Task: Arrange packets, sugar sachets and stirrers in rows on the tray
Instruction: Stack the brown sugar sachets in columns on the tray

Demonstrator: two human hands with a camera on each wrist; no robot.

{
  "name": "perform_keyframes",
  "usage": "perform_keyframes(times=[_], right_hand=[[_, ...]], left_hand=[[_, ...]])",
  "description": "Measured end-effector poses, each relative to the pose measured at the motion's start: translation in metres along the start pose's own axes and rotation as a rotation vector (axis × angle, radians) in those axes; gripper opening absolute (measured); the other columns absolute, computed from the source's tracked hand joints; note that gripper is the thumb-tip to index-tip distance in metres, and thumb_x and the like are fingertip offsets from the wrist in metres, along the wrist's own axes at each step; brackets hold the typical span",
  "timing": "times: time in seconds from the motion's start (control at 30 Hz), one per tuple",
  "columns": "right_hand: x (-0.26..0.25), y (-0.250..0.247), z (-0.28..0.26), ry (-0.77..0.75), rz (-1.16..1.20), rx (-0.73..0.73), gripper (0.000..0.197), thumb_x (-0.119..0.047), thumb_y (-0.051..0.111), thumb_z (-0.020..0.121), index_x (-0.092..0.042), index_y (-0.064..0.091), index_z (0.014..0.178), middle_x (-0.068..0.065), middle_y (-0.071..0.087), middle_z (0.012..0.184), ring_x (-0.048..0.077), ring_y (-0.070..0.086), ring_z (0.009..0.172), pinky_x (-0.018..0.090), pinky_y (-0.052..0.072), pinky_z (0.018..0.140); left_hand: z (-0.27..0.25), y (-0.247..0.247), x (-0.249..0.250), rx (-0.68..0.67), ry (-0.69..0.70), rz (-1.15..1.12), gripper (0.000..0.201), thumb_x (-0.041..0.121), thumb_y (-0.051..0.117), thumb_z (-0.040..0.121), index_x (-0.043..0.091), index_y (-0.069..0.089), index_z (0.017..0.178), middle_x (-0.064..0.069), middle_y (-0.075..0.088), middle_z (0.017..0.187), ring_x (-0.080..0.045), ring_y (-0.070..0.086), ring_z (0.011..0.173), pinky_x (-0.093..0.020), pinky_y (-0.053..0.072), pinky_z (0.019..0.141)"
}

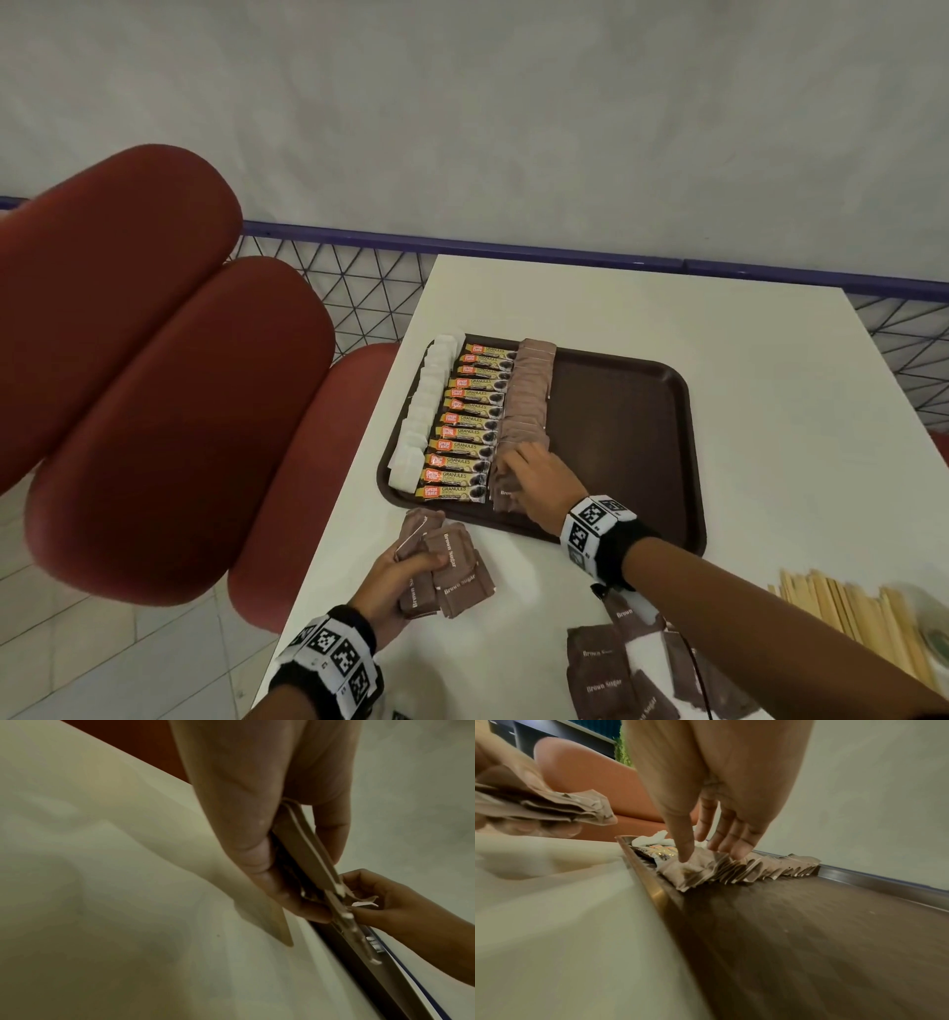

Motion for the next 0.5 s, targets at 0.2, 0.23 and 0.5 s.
perform_keyframes(times=[0.2, 0.23, 0.5], right_hand=[[-0.010, -0.019, -0.004, -0.016, 0.261, 0.078, 0.020, -0.017, 0.055, 0.087, -0.011, 0.056, 0.106, 0.005, 0.054, 0.112, 0.017, 0.045, 0.103, 0.029, 0.038, 0.090], [-0.013, -0.019, -0.004, -0.014, 0.384, 0.045, 0.018, -0.018, 0.058, 0.087, -0.009, 0.057, 0.102, 0.006, 0.056, 0.104, 0.015, 0.048, 0.094, 0.026, 0.041, 0.083], [-0.037, 0.015, -0.019, 0.085, 0.583, -0.332, 0.033, -0.036, 0.073, 0.076, -0.015, 0.050, 0.089, -0.004, 0.051, 0.077, 0.015, 0.048, 0.074, 0.026, 0.040, 0.068]], left_hand=[[0.004, 0.007, 0.000, -0.005, -0.017, 0.037, 0.045, -0.004, 0.059, 0.080, 0.012, 0.058, 0.123, -0.016, 0.070, 0.105, -0.028, 0.069, 0.086, -0.036, 0.055, 0.069], [0.004, 0.009, 0.001, -0.014, -0.014, 0.036, 0.045, -0.003, 0.060, 0.080, 0.013, 0.058, 0.122, -0.015, 0.070, 0.106, -0.027, 0.069, 0.086, -0.036, 0.055, 0.069], [0.003, 0.028, 0.008, -0.072, 0.029, 0.040, 0.049, -0.005, 0.063, 0.079, 0.010, 0.055, 0.126, -0.018, 0.067, 0.114, -0.028, 0.070, 0.091, -0.034, 0.056, 0.064]])
Point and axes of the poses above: each hand's wrist, its own z-axis towards the middle knuckle, its own y-axis out of the palm, x = y × z, the point moved 7 cm from there along z, towards the middle knuckle
